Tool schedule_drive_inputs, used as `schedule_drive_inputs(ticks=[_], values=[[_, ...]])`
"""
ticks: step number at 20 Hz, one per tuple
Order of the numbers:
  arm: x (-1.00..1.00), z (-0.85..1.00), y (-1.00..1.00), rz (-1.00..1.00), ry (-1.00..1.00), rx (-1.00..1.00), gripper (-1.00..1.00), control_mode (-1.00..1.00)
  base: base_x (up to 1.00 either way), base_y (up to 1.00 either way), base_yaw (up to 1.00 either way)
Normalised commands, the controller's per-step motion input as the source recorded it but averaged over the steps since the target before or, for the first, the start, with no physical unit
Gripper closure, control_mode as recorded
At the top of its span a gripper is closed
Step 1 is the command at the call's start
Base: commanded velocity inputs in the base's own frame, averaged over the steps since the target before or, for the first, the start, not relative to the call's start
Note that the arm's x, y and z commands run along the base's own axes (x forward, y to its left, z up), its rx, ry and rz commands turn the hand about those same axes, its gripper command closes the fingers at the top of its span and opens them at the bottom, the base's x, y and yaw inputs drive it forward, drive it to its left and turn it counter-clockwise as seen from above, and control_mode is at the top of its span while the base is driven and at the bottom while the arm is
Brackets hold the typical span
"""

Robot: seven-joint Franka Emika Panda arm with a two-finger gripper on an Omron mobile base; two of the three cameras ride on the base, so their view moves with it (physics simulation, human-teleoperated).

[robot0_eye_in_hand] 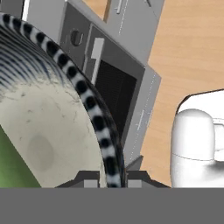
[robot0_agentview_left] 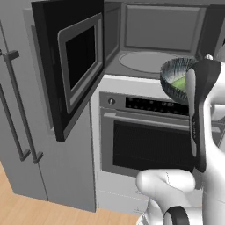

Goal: Pick the corn from the sink and place it in the bowl. Then pick the bowl and place it in the microwave. Then close the microwave door and press the start button.

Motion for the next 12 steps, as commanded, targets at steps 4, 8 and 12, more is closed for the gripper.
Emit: schedule_drive_inputs(ticks=[4, 8, 12], values=[[0.40, 0.48, 0.00, 0.01, -0.19, 0.00, 1.00, -1.00, 0.00, 0.00, 0.00], [0.53, 0.18, 0.00, 0.04, -0.08, 0.00, 1.00, -1.00, 0.00, 0.00, 0.00], [0.62, 0.00, 0.00, 0.01, -0.01, 0.00, 1.00, -1.00, 0.00, 0.00, 0.00]])
